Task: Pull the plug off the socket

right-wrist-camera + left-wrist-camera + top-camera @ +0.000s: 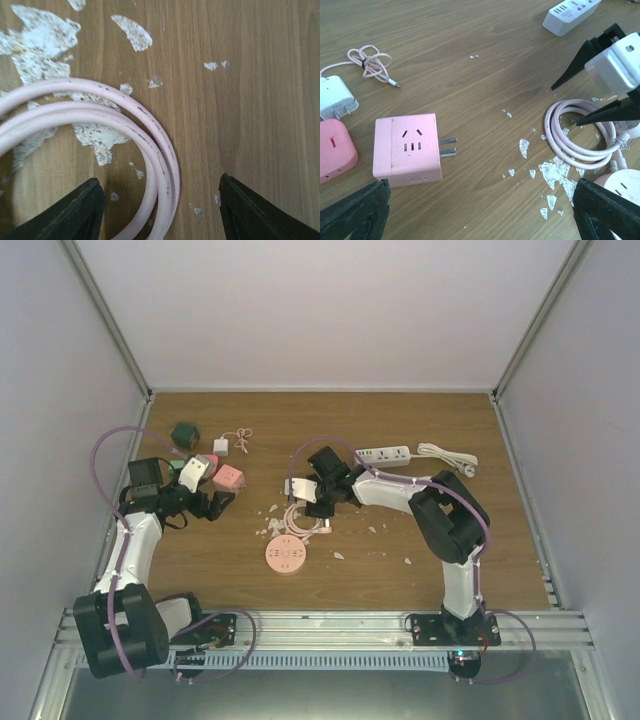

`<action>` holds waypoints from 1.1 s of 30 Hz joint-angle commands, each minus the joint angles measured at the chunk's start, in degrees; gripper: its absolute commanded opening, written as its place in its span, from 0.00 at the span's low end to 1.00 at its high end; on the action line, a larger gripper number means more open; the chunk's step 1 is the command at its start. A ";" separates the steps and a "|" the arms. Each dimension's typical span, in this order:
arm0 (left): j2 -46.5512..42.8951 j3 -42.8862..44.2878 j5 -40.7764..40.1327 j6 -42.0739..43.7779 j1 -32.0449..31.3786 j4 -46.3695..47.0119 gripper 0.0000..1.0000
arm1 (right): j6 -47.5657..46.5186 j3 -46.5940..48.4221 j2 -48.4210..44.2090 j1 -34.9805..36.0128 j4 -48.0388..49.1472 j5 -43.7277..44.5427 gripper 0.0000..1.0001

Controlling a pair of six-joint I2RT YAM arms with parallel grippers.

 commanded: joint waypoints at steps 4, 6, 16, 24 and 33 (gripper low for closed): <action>-0.76 -0.74 0.02 1.01 0.22 0.42 0.99 | 0.62 -0.53 2.83 -1.35 -2.05 6.11 0.62; -0.85 -0.93 0.41 1.04 0.23 0.59 0.99 | 0.86 -1.87 2.71 -2.40 -2.39 7.05 0.62; -0.84 -1.24 0.91 1.51 0.22 0.58 0.99 | 0.13 -11.97 -2.55 -8.41 -1.74 7.93 0.62; -0.59 -1.35 1.47 1.56 0.22 0.56 0.99 | -0.59 -18.11 -8.30 -13.97 -1.30 8.15 0.62; -0.33 -1.45 1.40 1.65 0.22 0.68 0.99 | -2.51 -20.97 -9.78 -23.18 -0.92 7.33 0.62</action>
